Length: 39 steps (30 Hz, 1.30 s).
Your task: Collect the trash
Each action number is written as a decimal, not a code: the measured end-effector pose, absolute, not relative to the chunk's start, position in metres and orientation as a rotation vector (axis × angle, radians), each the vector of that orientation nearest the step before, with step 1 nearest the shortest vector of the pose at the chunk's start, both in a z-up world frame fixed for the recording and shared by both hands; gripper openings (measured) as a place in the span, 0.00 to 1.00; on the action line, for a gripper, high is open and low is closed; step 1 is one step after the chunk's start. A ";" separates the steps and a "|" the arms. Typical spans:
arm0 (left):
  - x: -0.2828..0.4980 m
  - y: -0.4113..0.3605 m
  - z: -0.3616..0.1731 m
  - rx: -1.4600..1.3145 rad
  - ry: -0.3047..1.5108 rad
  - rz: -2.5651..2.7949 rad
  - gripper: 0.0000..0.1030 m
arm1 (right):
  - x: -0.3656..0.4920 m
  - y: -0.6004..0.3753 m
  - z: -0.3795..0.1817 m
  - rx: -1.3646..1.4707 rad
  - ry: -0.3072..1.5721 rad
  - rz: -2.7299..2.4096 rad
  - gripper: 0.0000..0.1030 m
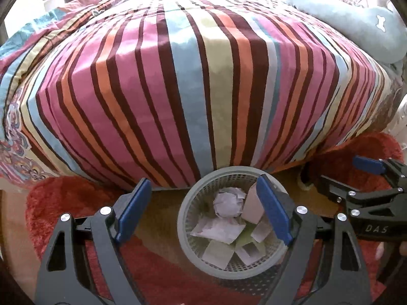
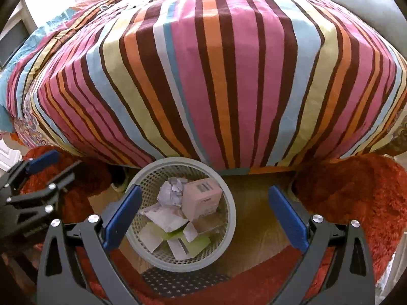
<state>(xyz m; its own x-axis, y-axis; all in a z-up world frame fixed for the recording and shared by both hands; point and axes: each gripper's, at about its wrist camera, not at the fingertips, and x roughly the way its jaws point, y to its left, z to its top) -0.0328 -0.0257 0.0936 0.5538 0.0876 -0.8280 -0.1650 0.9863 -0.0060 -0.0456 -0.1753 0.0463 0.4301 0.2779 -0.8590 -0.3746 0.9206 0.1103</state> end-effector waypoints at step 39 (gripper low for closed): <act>-0.028 -0.026 0.099 -0.071 0.970 0.198 0.80 | -0.054 -0.172 0.045 -0.126 1.058 0.419 0.92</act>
